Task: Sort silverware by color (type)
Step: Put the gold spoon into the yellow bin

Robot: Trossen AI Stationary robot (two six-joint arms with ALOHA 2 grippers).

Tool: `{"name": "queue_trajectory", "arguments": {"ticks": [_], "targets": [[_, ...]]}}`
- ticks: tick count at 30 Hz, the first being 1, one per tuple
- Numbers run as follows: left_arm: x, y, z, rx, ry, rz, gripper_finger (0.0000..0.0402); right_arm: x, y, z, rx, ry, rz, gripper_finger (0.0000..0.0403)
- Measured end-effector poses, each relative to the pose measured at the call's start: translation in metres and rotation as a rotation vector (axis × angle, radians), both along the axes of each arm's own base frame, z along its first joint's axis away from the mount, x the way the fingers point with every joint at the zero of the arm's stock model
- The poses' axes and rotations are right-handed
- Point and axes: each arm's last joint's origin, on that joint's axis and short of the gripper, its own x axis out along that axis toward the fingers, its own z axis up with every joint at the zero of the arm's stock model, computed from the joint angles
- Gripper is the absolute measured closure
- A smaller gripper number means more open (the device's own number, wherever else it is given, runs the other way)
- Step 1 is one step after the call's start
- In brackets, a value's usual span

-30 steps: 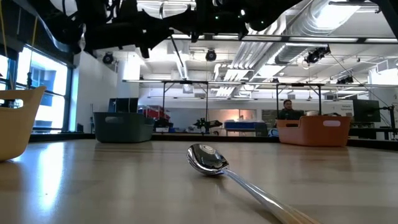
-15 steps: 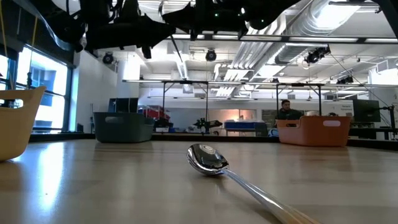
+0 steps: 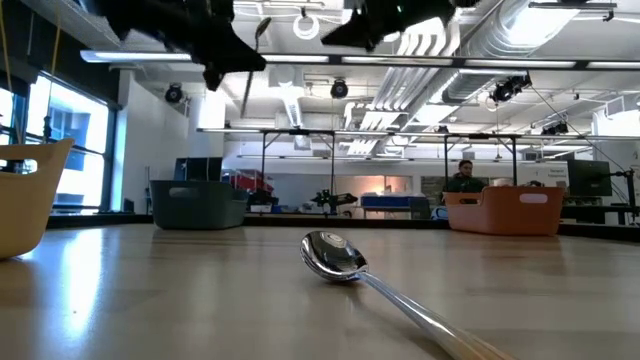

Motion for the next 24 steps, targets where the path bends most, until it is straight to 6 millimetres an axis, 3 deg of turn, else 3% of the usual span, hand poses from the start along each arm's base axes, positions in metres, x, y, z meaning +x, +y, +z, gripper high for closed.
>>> {"name": "queue_trajectory", "arguments": {"ticks": [5, 9, 12, 16, 24], "targets": [[-0.002, -0.031, 0.020, -0.057, 0.215, 0.045, 0.0396, -0.018, 0.000, -0.057, 0.037, -0.070, -0.013, 0.0400], [-0.004, -0.054, 0.032, -0.183, 0.361, 0.077, 0.0396, -0.035, 0.011, -0.098, 0.103, -0.172, -0.021, 0.0401], [-0.003, -0.070, 0.039, -0.305, 0.469, 0.099, 0.0396, -0.047, 0.024, -0.118, 0.128, -0.231, -0.006, 0.0402], [0.002, -0.096, 0.042, -0.441, 0.615, 0.163, 0.0396, -0.060, 0.036, -0.137, 0.144, -0.243, 0.014, 0.0402], [0.005, -0.160, 0.030, -0.731, 0.840, 0.291, 0.0396, -0.069, 0.043, -0.133, 0.141, -0.255, 0.017, 0.0403]]}}
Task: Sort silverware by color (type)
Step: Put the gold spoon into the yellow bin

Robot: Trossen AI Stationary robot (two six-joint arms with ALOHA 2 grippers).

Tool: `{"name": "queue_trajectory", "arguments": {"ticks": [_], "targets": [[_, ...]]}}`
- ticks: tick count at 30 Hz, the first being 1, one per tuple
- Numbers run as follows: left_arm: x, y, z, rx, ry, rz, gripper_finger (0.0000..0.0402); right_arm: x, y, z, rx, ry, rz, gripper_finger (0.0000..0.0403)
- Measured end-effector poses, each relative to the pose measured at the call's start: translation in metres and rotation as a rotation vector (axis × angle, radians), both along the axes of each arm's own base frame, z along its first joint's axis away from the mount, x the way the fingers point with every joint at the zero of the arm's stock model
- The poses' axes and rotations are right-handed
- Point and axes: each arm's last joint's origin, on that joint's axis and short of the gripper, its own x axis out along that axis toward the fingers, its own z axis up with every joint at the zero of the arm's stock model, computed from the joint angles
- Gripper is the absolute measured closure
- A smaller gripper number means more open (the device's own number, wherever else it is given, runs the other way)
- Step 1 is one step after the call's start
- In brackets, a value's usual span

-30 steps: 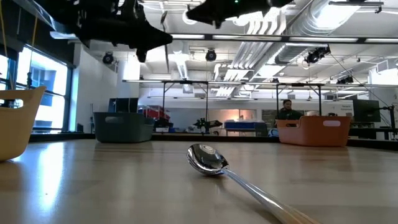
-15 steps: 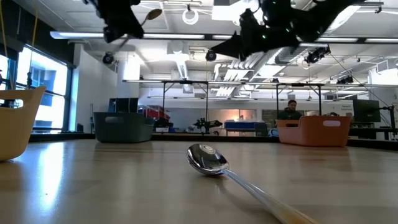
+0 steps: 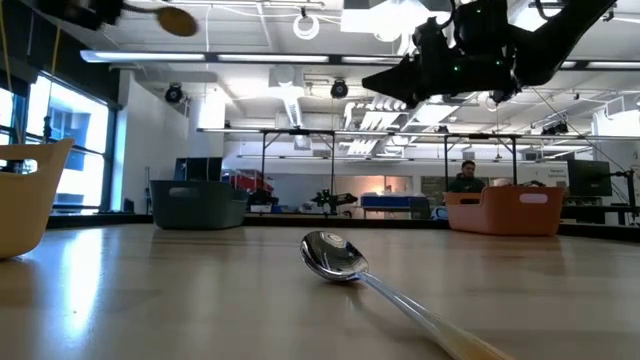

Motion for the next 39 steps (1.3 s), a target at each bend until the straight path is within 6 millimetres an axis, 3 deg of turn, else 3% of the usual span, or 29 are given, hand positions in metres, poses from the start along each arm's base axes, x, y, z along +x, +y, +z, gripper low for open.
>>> {"name": "queue_trajectory", "arguments": {"ticks": [9, 13, 19, 28, 39], "targets": [[-0.007, -0.080, -0.027, -0.106, 0.132, 0.081, 0.0396, 0.000, 0.001, 0.001, -0.028, -0.004, 0.006, 0.0403], [-0.005, -0.100, -0.045, -0.083, 0.188, 0.083, 0.0396, 0.000, 0.001, 0.001, -0.026, -0.002, 0.006, 0.0403], [-0.002, -0.107, -0.070, -0.020, 0.317, 0.042, 0.0397, 0.000, 0.001, 0.000, -0.023, 0.003, 0.006, 0.0403], [-0.015, -0.110, -0.105, -0.036, 0.359, 0.027, 0.0397, 0.000, 0.001, 0.000, -0.015, 0.008, 0.006, 0.0403], [-0.027, -0.100, -0.142, -0.026, 0.384, 0.032, 0.0397, 0.000, 0.001, -0.001, -0.014, 0.009, 0.005, 0.0403]]}}
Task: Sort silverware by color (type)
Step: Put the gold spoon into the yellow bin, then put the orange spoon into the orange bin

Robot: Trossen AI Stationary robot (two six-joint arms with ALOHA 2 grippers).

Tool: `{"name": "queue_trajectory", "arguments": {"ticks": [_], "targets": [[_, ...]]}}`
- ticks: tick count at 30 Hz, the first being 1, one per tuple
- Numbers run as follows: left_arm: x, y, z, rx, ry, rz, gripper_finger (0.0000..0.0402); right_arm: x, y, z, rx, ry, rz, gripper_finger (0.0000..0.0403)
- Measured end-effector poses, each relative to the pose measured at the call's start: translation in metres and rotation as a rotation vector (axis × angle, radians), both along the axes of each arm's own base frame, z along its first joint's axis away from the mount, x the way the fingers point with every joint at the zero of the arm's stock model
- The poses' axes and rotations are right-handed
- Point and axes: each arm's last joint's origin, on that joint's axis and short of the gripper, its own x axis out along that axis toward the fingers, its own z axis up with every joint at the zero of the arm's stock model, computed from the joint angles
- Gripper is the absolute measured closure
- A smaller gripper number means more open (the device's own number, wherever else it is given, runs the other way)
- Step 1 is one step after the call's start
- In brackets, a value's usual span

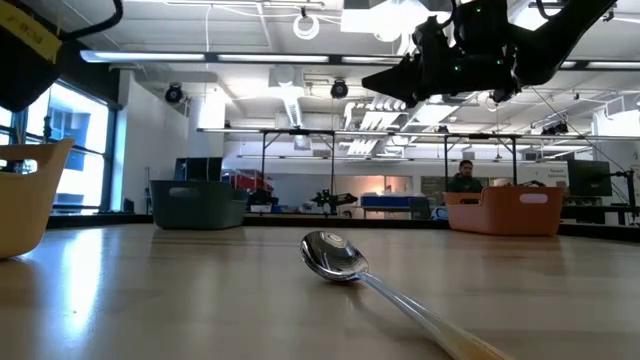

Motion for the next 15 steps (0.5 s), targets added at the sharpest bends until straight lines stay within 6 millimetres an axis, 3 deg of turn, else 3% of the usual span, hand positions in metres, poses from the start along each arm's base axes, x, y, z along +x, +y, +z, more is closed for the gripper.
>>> {"name": "queue_trajectory", "arguments": {"ticks": [7, 15], "targets": [[0.000, 0.002, -0.015, -0.059, -0.044, 0.013, 0.0382, 0.000, 0.000, 0.000, -0.005, 0.000, -0.002, 0.0403], [0.001, 0.006, -0.005, -0.087, -0.096, -0.003, 0.0332, 0.000, 0.000, 0.000, -0.006, 0.001, -0.002, 0.0403]]}}
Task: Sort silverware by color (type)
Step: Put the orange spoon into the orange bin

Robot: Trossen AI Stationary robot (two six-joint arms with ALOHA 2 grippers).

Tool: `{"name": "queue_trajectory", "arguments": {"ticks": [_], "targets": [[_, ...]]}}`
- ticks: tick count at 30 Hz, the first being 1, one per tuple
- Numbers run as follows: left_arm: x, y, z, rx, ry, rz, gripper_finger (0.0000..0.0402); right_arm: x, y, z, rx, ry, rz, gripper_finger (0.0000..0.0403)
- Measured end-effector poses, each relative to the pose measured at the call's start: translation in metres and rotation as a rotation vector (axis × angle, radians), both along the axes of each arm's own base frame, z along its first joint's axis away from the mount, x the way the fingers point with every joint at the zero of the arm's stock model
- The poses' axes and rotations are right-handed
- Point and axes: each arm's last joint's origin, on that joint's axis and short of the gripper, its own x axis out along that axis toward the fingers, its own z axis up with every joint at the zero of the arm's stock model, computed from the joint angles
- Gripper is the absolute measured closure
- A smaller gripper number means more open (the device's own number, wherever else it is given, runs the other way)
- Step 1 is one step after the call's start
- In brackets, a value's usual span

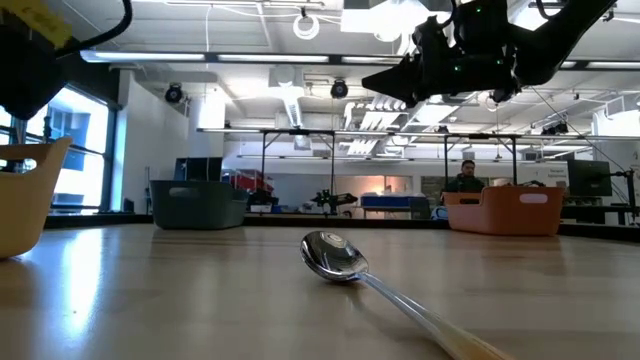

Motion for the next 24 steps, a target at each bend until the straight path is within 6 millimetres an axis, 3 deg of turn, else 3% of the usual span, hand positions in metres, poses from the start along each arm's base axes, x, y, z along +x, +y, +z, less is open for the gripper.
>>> {"name": "queue_trajectory", "arguments": {"ticks": [6, 10, 14, 17, 21, 24], "targets": [[-0.002, 0.013, 0.027, -0.040, -0.112, -0.022, 0.0271, 0.000, 0.000, 0.000, 0.042, -0.002, 0.000, 0.0403], [-0.002, 0.030, 0.050, 0.121, -0.367, -0.111, 0.0259, 0.000, 0.002, -0.002, 0.130, 0.006, 0.050, 0.0403], [-0.001, 0.055, 0.072, 0.294, -0.561, -0.240, 0.0293, 0.003, 0.007, -0.001, 0.155, 0.003, 0.060, 0.0403], [0.000, 0.074, 0.077, 0.372, -0.666, -0.325, 0.0332, 0.008, 0.018, -0.002, 0.166, 0.014, 0.053, 0.0403], [0.004, 0.093, 0.062, 0.300, -0.819, -0.441, 0.0388, 0.021, 0.040, 0.000, 0.162, 0.106, -0.005, 0.0403], [0.004, 0.102, 0.043, 0.164, -0.856, -0.526, 0.0396, 0.031, 0.060, 0.006, 0.137, 0.193, -0.060, 0.0403]]}}
